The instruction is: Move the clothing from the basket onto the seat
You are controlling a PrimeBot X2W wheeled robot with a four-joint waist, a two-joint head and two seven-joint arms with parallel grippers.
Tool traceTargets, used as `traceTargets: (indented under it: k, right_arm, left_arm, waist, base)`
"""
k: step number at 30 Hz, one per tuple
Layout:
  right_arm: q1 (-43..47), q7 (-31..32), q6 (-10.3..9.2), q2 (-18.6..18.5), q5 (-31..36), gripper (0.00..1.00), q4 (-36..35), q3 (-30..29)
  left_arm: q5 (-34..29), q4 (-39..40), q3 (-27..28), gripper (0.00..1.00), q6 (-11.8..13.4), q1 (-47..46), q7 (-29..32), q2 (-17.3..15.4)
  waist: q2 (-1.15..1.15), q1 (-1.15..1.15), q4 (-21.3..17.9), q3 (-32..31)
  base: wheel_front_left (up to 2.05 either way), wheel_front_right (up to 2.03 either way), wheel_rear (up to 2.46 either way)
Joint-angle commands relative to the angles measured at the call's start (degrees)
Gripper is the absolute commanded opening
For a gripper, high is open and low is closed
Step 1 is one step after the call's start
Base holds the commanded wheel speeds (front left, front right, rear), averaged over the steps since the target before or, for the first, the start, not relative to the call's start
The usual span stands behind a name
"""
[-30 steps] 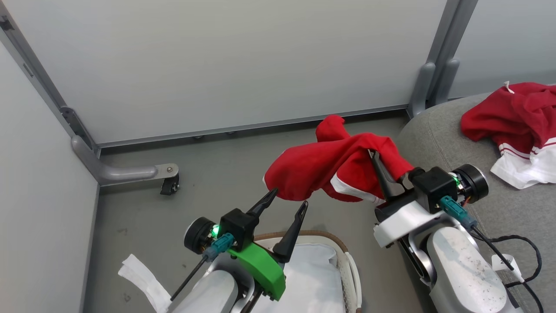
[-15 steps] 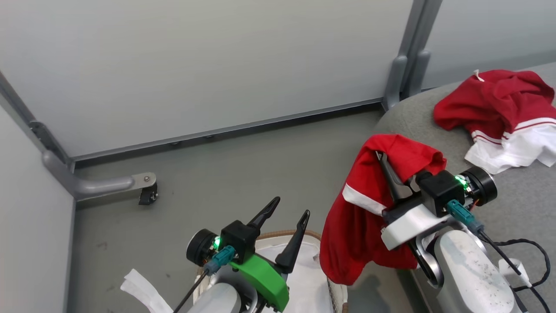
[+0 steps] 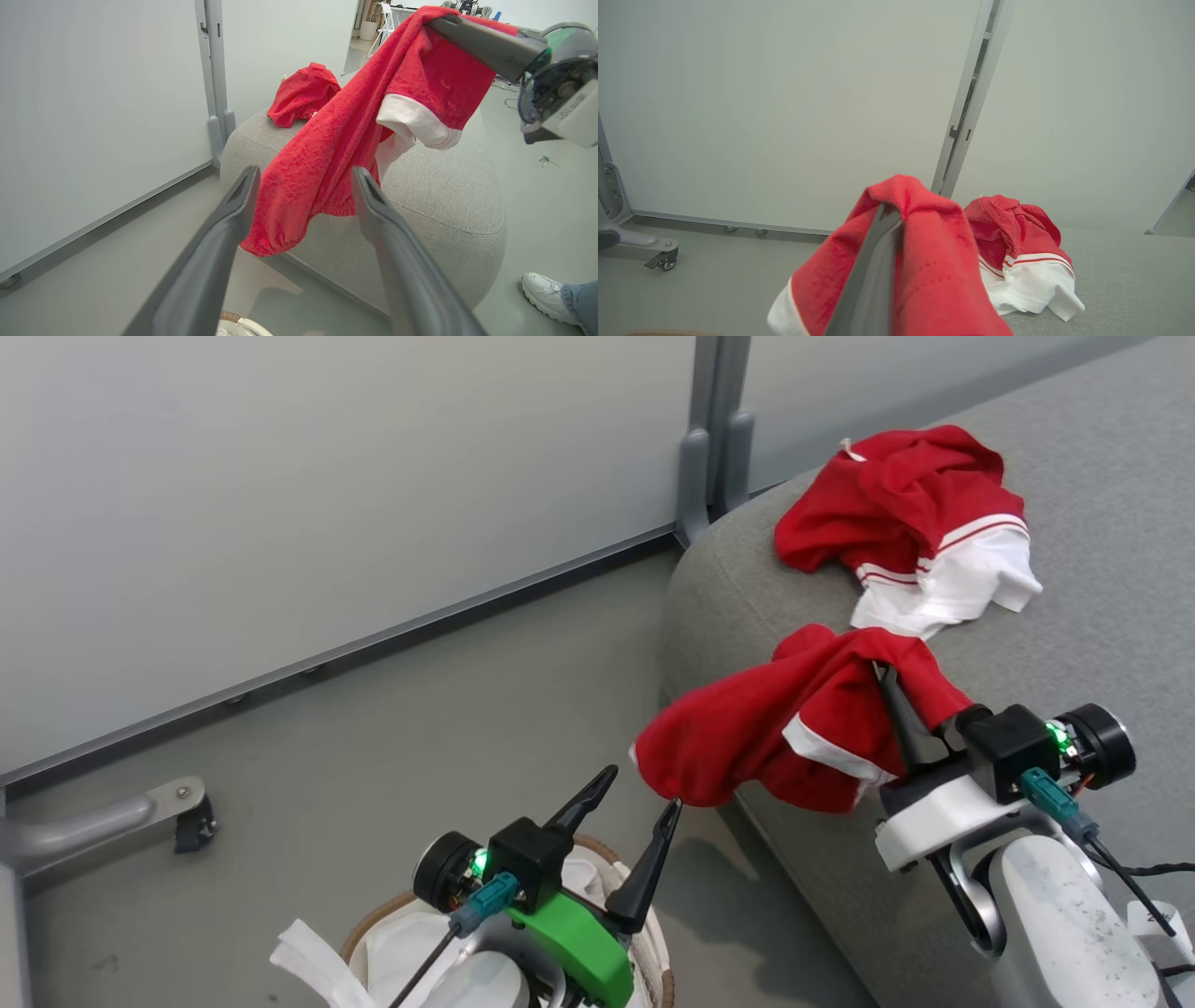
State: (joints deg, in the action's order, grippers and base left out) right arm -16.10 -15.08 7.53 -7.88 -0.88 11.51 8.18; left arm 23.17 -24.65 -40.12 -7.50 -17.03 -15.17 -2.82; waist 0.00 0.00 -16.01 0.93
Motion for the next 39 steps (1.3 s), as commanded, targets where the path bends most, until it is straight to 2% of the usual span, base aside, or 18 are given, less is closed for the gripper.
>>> traceTargets:
  k: [1,8,15,20,29,35,39]
  right_arm:
    - [0.09,-0.13,-0.08,-0.26,0.34,0.0,-0.11,-0.31]
    - [-0.49,-0.13,-0.08,-0.83,0.93,0.0,-0.41,-1.68]
    - [-1.49,-0.13,-0.08,-1.37,0.99,0.0,-0.46,-4.36]
    - [-6.68,-0.13,-0.08,-2.8,1.92,0.0,0.38,-6.03]
    - [-25.94,-0.13,-0.08,-10.45,2.04,0.0,5.31,-6.6]
    - [-42.47,0.26,-0.08,-19.7,1.79,0.0,12.28,-7.27]
    - [-50.0,1.22,-0.08,-23.34,1.99,0.0,16.09,-8.25]
  left_arm:
    - [-0.14,0.13,-0.03,1.0,0.06,-0.55,0.04,-0.16]
    - [-0.63,1.39,-0.87,1.0,0.06,-1.39,0.04,-0.19]
    - [-1.22,2.11,-1.5,1.0,0.06,-1.91,0.04,-0.19]
    - [-1.98,2.09,-0.95,1.0,0.06,-2.6,0.04,-0.18]
    - [-4.54,2.68,-0.97,1.0,0.06,-5.56,0.04,-1.42]
    - [-5.89,4.03,-1.51,1.0,0.06,-8.77,0.04,-2.19]
    - [-7.48,5.3,-0.42,1.0,0.06,-10.37,0.05,-2.9]
  waist:
    - [0.0,0.0,-4.51,1.22]
    - [0.0,0.0,-7.02,2.73]
    - [0.0,0.0,-6.77,4.54]
    - [0.0,0.0,-6.29,7.18]
    - [0.0,0.0,-4.08,15.07]
    - [0.0,0.0,-0.66,21.04]
    - [0.0,0.0,0.83,25.11]
  base:
    - [0.0,0.0,0.0]
    - [0.0,0.0,0.0]
    - [0.0,0.0,0.0]
    - [0.0,0.0,0.0]
    - [0.0,0.0,0.0]
    - [0.0,0.0,0.0]
    - [0.0,0.0,0.0]
